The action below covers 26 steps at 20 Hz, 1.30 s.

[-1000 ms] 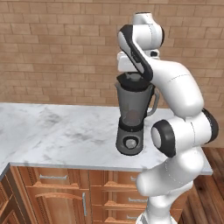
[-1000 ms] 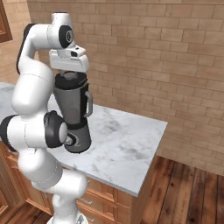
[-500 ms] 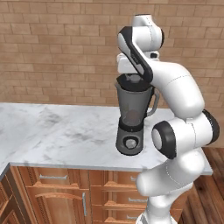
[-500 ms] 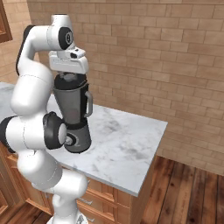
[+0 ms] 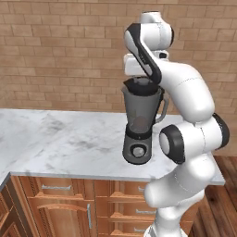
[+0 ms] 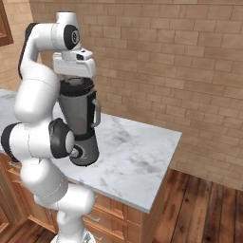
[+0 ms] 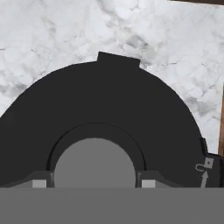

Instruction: Grab the lemon wedge and onion from the fridge, place them in the blender, close the lid, and turn on the blender to create a marinade.

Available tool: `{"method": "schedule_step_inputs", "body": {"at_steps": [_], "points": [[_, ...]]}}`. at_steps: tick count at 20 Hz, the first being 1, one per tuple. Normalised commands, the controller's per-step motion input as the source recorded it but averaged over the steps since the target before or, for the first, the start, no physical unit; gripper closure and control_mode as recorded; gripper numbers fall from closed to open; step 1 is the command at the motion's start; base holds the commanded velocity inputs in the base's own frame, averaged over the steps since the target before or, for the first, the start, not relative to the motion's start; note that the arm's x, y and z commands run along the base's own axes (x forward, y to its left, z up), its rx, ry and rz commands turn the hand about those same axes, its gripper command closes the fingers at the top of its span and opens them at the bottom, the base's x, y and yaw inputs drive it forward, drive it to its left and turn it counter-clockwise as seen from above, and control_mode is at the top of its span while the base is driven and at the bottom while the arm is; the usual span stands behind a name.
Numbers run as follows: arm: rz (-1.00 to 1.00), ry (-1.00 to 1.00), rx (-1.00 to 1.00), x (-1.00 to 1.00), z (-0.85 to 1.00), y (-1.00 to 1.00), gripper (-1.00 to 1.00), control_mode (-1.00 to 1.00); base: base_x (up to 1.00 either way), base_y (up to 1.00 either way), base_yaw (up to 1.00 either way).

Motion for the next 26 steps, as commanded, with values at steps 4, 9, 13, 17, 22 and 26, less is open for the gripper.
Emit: {"method": "schedule_step_inputs", "body": {"at_steps": [4, 9, 13, 17, 22, 26], "points": [[0.00, 0.00, 0.00, -0.01, 0.53, 0.00, 1.00, -1.00, 0.00, 0.00, 0.00], [0.00, 0.00, 0.00, -0.27, 0.21, 0.00, 1.00, -1.00, 0.00, 0.00, 0.00], [0.00, 0.00, 0.00, -0.29, -0.03, 0.00, 1.00, -1.00, 0.00, 0.00, 0.00], [0.00, 0.00, 0.00, -0.21, -0.12, 0.00, 1.00, -1.00, 0.00, 0.00, 0.00], [0.00, 0.00, 0.00, -0.12, -0.16, 0.00, 1.00, -1.00, 0.00, 0.00, 0.00], [0.00, 0.00, 0.00, 0.00, -0.16, 0.00, 1.00, -1.00, 0.00, 0.00, 0.00]]}}
